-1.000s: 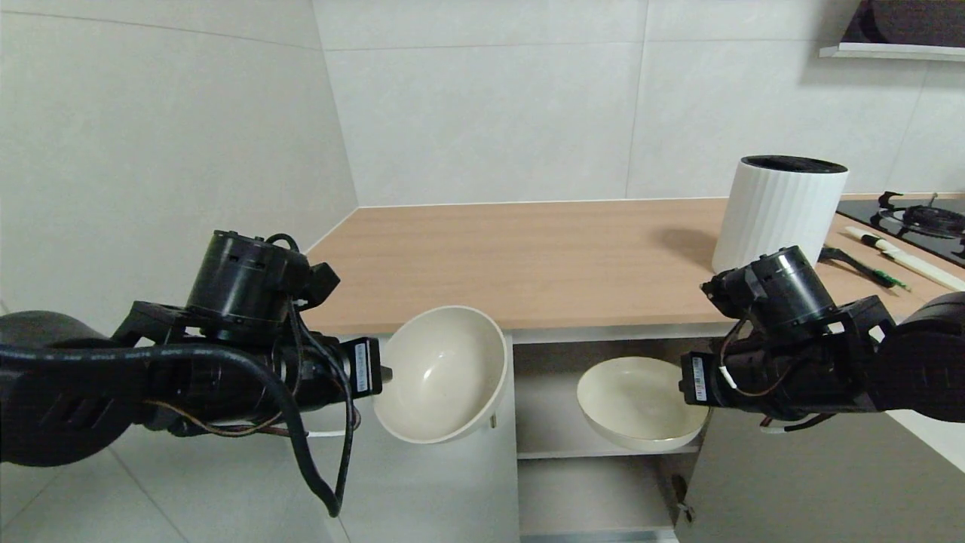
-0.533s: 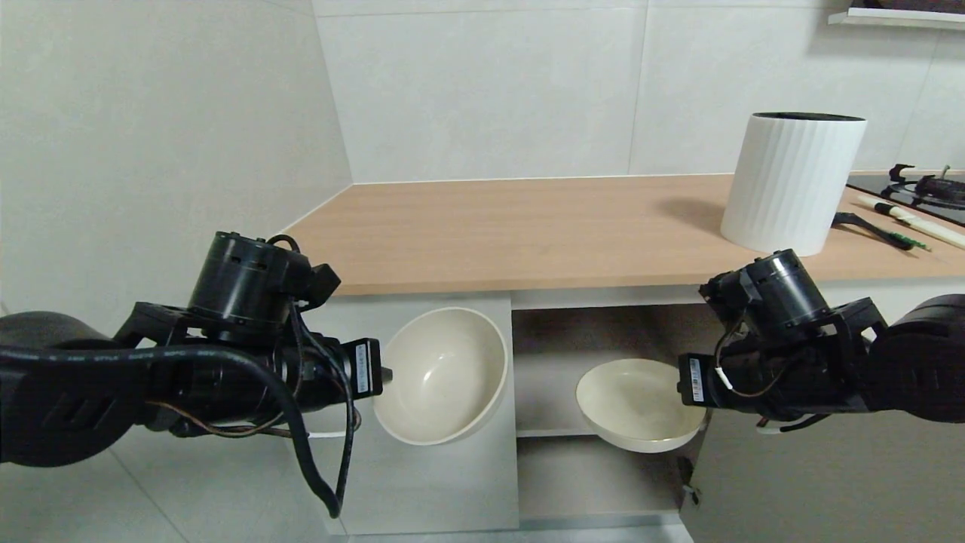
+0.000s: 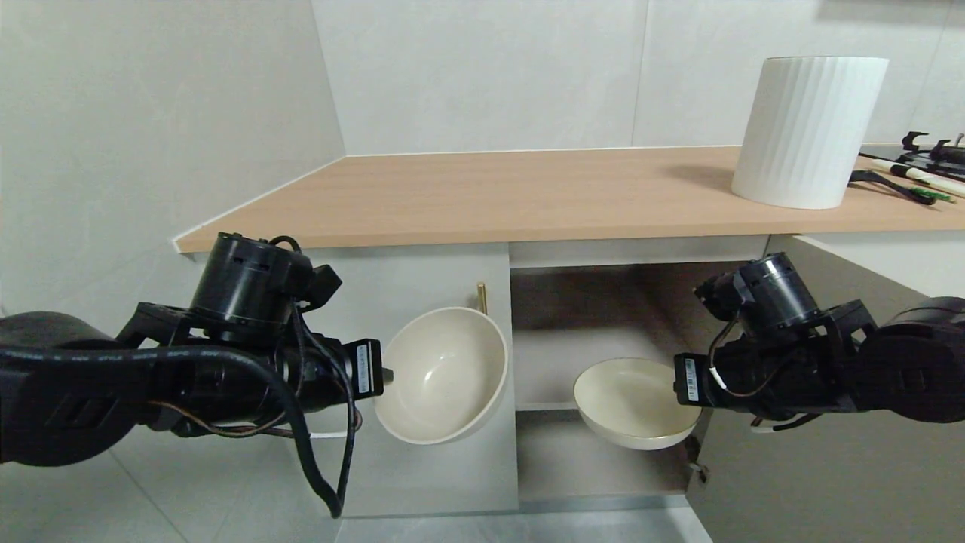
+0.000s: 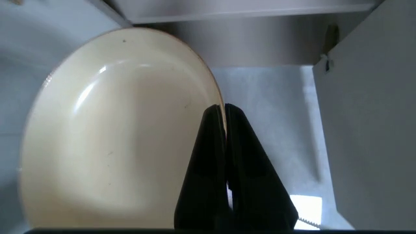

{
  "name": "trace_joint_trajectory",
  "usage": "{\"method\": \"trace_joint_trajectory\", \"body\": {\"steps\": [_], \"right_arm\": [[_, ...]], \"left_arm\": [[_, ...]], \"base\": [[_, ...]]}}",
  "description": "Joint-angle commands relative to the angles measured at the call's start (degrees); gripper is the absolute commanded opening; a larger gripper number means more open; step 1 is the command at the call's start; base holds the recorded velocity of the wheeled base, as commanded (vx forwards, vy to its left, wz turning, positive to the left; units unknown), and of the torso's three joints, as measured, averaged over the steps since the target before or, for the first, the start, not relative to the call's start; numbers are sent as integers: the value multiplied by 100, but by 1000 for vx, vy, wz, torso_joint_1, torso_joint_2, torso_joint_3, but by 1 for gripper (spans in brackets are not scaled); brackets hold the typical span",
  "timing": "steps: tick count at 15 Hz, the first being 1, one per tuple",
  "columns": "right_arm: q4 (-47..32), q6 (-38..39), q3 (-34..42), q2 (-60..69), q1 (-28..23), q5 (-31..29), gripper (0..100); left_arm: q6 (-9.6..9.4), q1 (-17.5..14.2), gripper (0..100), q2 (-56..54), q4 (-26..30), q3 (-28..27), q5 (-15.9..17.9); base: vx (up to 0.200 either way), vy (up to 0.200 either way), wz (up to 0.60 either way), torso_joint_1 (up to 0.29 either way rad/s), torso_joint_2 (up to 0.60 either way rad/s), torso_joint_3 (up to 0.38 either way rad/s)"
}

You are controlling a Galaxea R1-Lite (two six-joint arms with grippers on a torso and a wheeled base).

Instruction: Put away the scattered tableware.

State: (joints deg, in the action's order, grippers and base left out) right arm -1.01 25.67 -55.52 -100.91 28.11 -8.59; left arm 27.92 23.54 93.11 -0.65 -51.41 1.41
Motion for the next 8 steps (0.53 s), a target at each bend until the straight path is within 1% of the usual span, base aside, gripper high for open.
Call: {"method": "trace_joint_trajectory", "body": {"steps": [1, 3, 4, 6, 7, 8], "right_arm": [[22, -1, -3, -78, 1, 7, 0], [207, -1, -47, -201, 1, 7, 0], [462, -19, -82, -359, 1, -2, 0], [1112, -335, -179, -789, -7, 7, 0], [1587, -432, -293, -1150, -51, 7, 0], [1824, -423, -443, -1449, -78, -2, 0]], "left_arm": [[3, 1, 0, 14, -6, -10, -1], [3, 45, 0, 58, -6, -18, -1], [3, 98, 0, 93, -14, -18, -1], [12, 186, 0, 190, -14, -10, -1], [12, 239, 0, 207, -14, -10, -18], [12, 248, 0, 181, -14, -1, -18]], "base": [[0, 0, 0, -27, 144, 105], [0, 0, 0, -18, 33, 23], [0, 0, 0, 0, 0, 0], [0, 0, 0, 0, 0, 0], [0, 0, 0, 0, 0, 0], [0, 0, 0, 0, 0, 0]]}}
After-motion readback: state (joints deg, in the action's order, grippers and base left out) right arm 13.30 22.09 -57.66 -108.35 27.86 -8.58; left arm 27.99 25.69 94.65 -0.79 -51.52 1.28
